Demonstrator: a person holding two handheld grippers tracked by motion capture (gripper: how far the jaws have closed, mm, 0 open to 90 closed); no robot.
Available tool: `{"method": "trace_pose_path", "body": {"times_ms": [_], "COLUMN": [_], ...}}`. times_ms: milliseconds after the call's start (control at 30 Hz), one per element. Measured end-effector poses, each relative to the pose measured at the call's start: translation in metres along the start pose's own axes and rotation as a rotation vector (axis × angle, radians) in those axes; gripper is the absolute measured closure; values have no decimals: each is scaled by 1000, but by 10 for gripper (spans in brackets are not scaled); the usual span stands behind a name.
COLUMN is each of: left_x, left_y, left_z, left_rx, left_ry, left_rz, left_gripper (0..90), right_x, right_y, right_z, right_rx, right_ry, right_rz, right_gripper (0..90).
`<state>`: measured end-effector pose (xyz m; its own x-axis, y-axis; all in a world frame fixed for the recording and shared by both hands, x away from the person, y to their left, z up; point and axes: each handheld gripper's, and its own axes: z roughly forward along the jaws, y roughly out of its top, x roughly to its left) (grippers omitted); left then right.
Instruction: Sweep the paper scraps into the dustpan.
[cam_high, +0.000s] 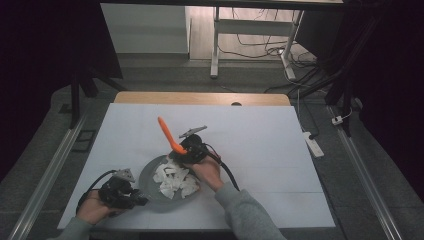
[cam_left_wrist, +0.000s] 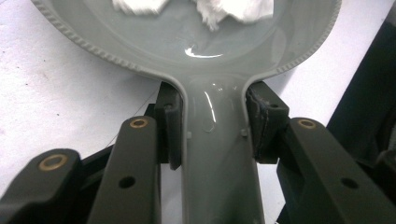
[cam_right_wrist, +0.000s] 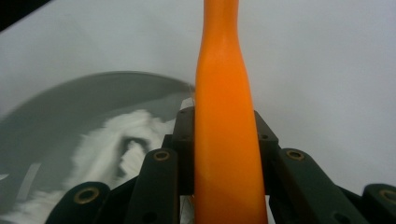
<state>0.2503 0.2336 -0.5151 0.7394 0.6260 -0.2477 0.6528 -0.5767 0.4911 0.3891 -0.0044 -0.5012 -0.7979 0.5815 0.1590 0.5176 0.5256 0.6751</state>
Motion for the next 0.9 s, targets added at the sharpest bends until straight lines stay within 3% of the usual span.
{"method": "trace_pose_path", "body": {"times_ms": [100, 200, 300, 600, 767, 900], "left_x": [0, 0, 0, 3, 6, 8], "left_y": [1, 1, 0, -6, -14, -18], "left_z": [0, 1, 0, -6, -17, -20], "left_rx": [-6, -6, -10, -4, 14, 23], "left_ry": [-9, -5, -6, 7, 24, 29], "left_rz": [-6, -6, -9, -17, -16, -17], "left_gripper": [620, 620, 620, 620, 620, 620], "right_x": [19, 33, 31, -11, -36, -50], "right_y": [3, 7, 14, 15, 2, -9], "right_z": [-2, -9, -21, -48, -48, -42], "right_rx": [-9, -23, -76, -138, -103, -81], "right_ry": [61, 84, 81, -33, -104, -122], "right_rz": [-25, -61, -70, -1, 32, 73], "right_gripper": [708, 707, 707, 707, 707, 707]}}
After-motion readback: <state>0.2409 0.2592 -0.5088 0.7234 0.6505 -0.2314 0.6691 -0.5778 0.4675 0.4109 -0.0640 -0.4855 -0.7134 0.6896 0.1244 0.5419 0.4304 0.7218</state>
